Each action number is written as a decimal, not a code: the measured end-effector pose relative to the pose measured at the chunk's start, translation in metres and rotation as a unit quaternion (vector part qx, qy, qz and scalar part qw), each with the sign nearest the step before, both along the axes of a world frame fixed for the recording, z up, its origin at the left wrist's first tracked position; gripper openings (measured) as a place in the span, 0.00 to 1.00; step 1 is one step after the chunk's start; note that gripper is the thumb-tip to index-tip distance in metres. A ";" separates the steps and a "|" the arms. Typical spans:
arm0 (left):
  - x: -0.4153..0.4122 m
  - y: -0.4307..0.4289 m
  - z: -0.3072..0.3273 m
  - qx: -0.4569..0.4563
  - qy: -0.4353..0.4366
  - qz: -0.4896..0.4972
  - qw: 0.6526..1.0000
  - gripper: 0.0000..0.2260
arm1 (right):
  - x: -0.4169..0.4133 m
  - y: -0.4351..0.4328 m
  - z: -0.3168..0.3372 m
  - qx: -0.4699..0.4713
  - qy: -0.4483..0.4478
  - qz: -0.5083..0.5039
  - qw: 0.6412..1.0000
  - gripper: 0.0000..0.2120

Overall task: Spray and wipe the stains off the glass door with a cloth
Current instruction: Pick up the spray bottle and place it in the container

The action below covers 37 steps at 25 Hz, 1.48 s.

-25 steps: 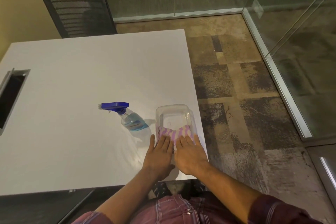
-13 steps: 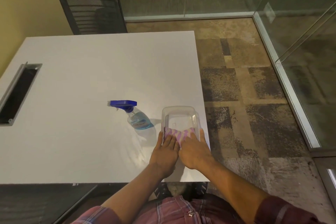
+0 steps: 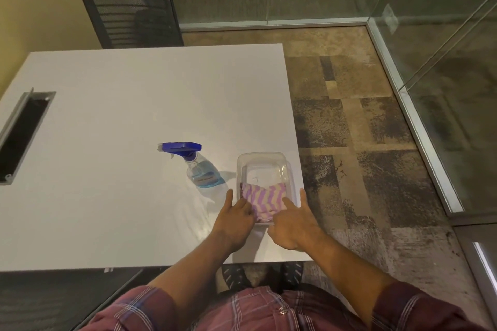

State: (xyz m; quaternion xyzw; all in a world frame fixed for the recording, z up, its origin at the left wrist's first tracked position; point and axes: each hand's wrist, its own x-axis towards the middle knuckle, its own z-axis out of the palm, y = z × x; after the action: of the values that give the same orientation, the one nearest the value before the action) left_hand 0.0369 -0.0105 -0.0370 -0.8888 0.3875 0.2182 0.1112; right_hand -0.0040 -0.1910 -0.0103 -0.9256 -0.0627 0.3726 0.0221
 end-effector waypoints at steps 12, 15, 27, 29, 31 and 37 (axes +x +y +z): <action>-0.012 0.081 0.001 -0.414 -0.014 0.506 0.757 0.17 | 0.046 0.046 0.039 0.193 -0.209 -0.212 0.935 0.17; 0.023 0.099 0.003 -0.430 -0.014 0.585 0.687 0.21 | 0.075 0.082 0.048 0.252 -0.194 -0.233 0.919 0.26; 0.087 0.131 -0.014 -0.485 0.102 0.480 0.724 0.16 | 0.135 0.154 0.042 0.314 -0.154 -0.295 0.889 0.21; 0.086 0.131 -0.015 -0.494 0.104 0.475 0.720 0.15 | 0.135 0.151 0.042 0.323 -0.144 -0.289 0.890 0.20; 0.086 0.130 -0.013 -0.502 0.111 0.471 0.717 0.19 | 0.134 0.147 0.048 0.339 -0.152 -0.290 0.882 0.17; 0.086 0.115 -0.010 -0.403 0.126 0.541 0.727 0.42 | 0.129 0.118 0.094 0.407 -0.229 -0.329 0.821 0.09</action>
State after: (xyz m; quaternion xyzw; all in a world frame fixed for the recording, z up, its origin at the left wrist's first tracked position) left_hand 0.1227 0.1048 -0.0469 -0.8733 -0.0970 0.1744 -0.4445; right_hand 0.1247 -0.0735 0.0839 -0.8564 0.0965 0.0613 0.5035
